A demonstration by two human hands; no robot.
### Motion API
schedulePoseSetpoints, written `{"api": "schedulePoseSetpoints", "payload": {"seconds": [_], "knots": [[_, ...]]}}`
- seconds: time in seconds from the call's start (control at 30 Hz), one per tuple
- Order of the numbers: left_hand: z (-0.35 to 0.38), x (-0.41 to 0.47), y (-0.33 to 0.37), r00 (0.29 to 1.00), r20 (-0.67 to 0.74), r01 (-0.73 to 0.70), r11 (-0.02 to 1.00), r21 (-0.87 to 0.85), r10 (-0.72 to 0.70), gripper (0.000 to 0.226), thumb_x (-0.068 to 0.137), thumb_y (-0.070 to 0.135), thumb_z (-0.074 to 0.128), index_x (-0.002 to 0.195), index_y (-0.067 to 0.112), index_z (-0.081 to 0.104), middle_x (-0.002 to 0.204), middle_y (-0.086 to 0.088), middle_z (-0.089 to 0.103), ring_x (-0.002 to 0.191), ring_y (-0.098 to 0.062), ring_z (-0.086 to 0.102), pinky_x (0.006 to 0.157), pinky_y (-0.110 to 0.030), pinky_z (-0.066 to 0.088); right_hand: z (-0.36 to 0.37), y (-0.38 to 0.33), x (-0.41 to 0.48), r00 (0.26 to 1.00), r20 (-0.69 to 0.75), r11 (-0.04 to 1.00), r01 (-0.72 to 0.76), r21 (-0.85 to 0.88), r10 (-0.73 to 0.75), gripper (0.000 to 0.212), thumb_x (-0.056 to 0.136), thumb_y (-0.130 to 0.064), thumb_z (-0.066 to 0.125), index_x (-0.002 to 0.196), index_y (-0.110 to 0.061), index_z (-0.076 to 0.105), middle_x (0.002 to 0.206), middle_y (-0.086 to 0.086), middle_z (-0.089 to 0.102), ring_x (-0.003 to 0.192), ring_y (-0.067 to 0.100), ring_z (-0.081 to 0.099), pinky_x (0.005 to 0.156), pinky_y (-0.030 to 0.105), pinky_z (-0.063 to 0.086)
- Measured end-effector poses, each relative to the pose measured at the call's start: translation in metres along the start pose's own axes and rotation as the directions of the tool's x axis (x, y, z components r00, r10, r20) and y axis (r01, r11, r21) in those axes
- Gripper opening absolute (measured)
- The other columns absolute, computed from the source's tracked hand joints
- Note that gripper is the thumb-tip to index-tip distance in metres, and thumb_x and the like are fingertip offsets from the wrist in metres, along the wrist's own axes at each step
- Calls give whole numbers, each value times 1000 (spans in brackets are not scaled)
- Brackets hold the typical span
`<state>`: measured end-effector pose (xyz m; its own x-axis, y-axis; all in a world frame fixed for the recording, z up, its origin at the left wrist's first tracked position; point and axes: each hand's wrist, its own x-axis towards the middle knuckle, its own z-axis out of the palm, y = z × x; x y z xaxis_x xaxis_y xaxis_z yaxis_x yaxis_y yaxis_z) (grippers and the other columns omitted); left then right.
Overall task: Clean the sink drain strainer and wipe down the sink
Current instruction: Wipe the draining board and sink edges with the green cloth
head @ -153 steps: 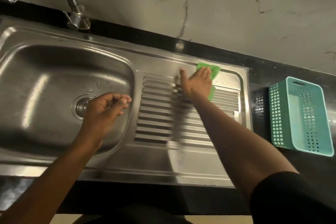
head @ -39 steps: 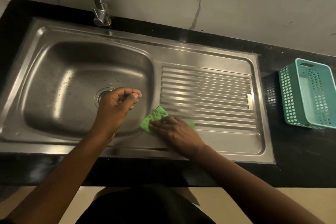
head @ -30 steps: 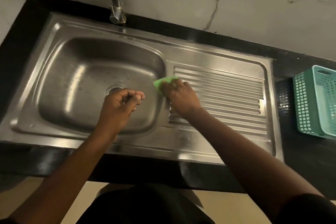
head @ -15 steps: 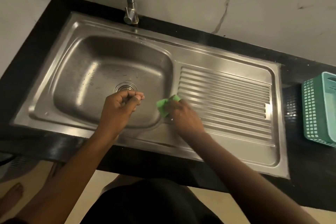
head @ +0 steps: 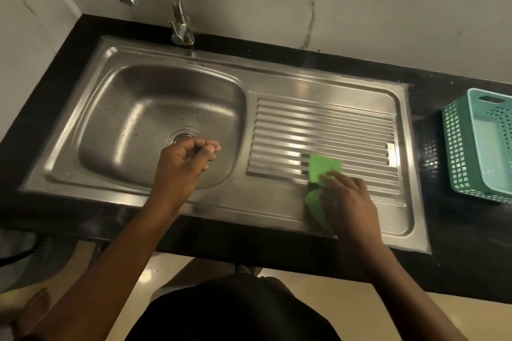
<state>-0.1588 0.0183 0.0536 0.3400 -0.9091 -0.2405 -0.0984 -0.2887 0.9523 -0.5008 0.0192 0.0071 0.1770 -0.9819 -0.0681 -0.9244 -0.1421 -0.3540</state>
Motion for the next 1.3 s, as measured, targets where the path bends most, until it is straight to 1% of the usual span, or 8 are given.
{"api": "schedulePoseSetpoints", "payload": {"seconds": [0.13,0.33,0.57,0.8,0.93,1.03,1.2,1.3], "knots": [[0,-12,-6,1000,-1,12,1000,10,-12,14,101,12,67,102,17,80,104,-1,82,101,-23,76,88,-44,60,17,13,-18,994,97,999,-44,9,42,41,96,-15,70,137,-14,65,140,14,59,122,41,54,89,52,58],[2,-18,-9,1000,11,20,1000,20,-21,14,101,13,67,104,18,80,104,1,82,100,-18,77,88,-42,61,53,-45,1,991,27,986,-137,97,135,59,94,-2,63,151,-8,49,145,16,49,127,36,49,104,47,49],[0,-3,-6,998,64,0,1000,-2,0,14,101,14,67,100,20,79,104,-1,82,100,-20,77,87,-40,61,85,-132,51,993,117,998,-27,63,20,53,89,1,49,142,-7,51,149,18,38,129,38,43,109,46,43],[-20,23,-3,987,159,-13,1000,15,10,14,101,16,67,99,23,79,103,4,83,101,-17,77,87,-39,62,95,-158,61,973,146,983,182,-23,-177,48,90,-10,55,138,-19,59,142,9,46,117,34,48,94,45,53],[-38,41,-6,975,222,1,1000,-8,1,14,102,18,67,100,24,79,105,5,83,102,-15,77,87,-35,61,83,-112,51,992,54,987,117,-111,-111,53,91,-17,61,143,-24,59,140,6,56,110,35,54,93,43,50],[-53,53,-11,963,271,15,1000,-13,-11,14,102,18,67,102,23,79,106,4,82,104,-16,76,88,-34,61,62,-72,37,996,-68,981,-74,-182,62,44,91,-23,68,135,-21,67,134,8,65,106,36,59,90,46,50],[-74,69,-19,942,334,20,1000,-11,-15,14,101,15,68,102,21,80,104,4,82,103,-15,77,84,-31,58,59,-46,18,897,-182,890,-430,-153,403,60,87,-12,76,145,-16,58,143,14,60,121,41,54,99,49,48],[-79,75,-19,937,349,7,1000,-4,-5,14,100,13,68,100,20,80,101,4,82,99,-14,77,83,-28,58,86,-88,36,863,-201,874,-482,-58,463,54,87,-6,69,140,-10,61,142,18,60,123,41,50,102,45,43]]}}
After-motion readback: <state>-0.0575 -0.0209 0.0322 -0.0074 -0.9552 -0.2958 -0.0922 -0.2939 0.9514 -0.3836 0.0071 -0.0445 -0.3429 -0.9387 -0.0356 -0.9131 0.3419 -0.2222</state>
